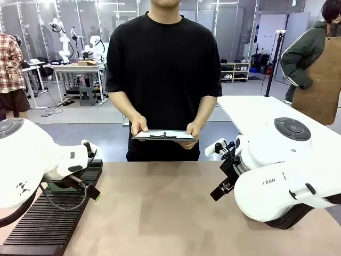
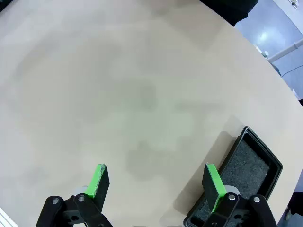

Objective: Inspect the PCB.
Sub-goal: Pick up the Blank PCB and present it to the human.

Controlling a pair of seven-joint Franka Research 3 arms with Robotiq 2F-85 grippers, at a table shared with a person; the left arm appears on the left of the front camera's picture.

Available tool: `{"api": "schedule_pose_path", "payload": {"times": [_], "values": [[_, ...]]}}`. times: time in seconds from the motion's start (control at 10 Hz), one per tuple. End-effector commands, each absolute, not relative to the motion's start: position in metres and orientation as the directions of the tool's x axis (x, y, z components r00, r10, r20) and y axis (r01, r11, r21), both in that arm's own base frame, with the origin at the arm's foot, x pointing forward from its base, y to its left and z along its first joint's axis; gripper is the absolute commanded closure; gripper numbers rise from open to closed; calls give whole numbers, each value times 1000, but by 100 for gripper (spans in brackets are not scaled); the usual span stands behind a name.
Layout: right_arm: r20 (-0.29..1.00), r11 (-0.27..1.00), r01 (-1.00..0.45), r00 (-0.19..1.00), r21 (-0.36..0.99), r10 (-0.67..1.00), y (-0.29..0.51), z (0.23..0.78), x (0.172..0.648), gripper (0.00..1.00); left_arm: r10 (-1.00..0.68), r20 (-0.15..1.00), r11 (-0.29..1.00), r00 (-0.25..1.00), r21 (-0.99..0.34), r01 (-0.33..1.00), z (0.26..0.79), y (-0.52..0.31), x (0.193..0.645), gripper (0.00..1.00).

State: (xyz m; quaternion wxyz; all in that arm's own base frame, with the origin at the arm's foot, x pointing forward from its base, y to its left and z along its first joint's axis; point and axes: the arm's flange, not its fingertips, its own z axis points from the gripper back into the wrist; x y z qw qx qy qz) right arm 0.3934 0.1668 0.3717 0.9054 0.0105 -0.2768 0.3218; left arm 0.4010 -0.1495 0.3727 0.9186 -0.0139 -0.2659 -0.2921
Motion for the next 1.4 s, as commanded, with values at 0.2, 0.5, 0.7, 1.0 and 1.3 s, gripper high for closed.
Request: {"api": "schedule_pose_path", "payload": {"times": [0.2,0.5,0.7,1.0,1.3], "values": [[508,793,-589,640,-159,577,167,372,393,0,-529,497,829,688,130,544,373,-150,401,0],[508,793,-589,640,-159,577,167,372,393,0,-529,497,829,688,130,544,373,-150,401,0],[508,793,-589,640,-159,577,167,372,393,0,-529,497,829,688,130,544,373,-150,401,0],[508,793,-589,640,-159,577,167,372,393,0,-529,497,829,688,130,544,373,-150,401,0],[493,788,-595,644,-157,585,163,391,390,0,-537,489,822,687,123,556,389,-149,402,0]]}}
